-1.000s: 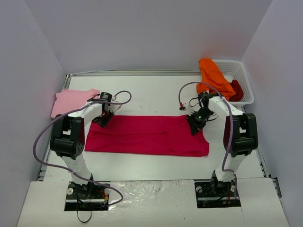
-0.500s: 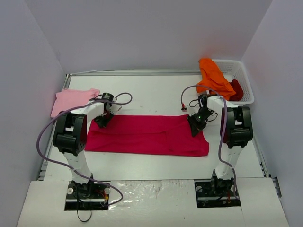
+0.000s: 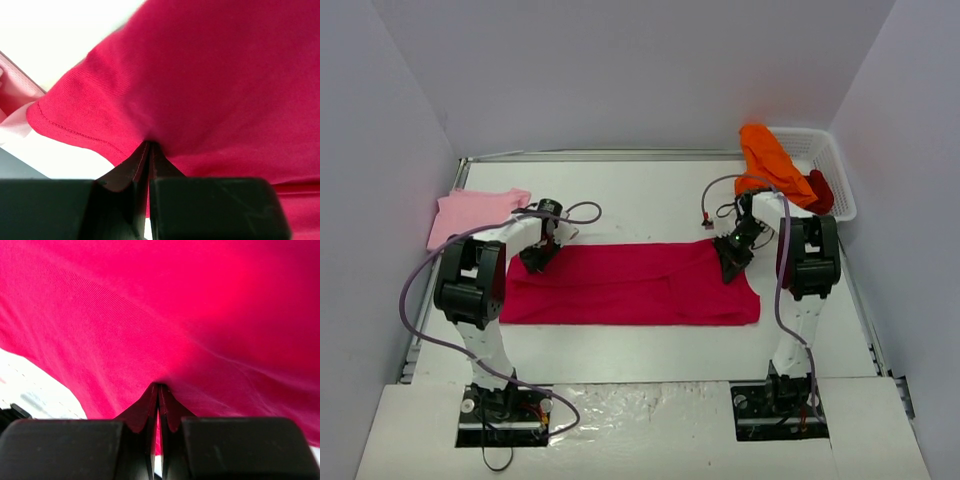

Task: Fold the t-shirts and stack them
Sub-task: Rotate the tshirt 90 degrees

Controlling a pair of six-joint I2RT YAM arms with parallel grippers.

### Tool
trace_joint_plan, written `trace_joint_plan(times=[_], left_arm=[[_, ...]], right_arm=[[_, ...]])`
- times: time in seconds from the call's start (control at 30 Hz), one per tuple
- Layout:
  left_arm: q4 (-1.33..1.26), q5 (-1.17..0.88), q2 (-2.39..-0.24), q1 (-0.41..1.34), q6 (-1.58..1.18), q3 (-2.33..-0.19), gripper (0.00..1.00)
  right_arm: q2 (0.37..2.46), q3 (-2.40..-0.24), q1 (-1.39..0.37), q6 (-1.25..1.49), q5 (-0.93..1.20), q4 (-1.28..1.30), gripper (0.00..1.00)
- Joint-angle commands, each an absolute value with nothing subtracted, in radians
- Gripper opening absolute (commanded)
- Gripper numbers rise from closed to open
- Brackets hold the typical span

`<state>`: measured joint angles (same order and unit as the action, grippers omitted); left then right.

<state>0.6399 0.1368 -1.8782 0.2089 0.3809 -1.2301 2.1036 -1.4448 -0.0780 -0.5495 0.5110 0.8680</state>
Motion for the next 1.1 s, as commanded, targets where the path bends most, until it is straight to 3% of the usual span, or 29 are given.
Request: trace_joint_plan(times=[0.0, 0.47, 0.83, 1.07], left_arm=[[0.745, 0.127, -1.864, 0.219, 0.405, -1.197, 0.02], [0.816, 0.11, -1.83, 0.327, 0.408, -1.154, 0.02], [0.857, 0.098, -1.882, 0.428, 0.354, -1.175, 0.02], [0.856, 0.031, -1.867, 0.465, 0.334, -1.163, 0.02]], right_arm=[[2.197, -1.549, -0.075, -0.548, 0.434, 0.732, 0.0], [2.416, -1.942, -0.092, -0.488, 0.41, 0.75, 0.0], [2.646, -2.419, -0.104, -0.42, 0.417, 0.77, 0.0], [2.712, -2.536, -0.143, -0.431, 0.414, 0.744, 0.0]])
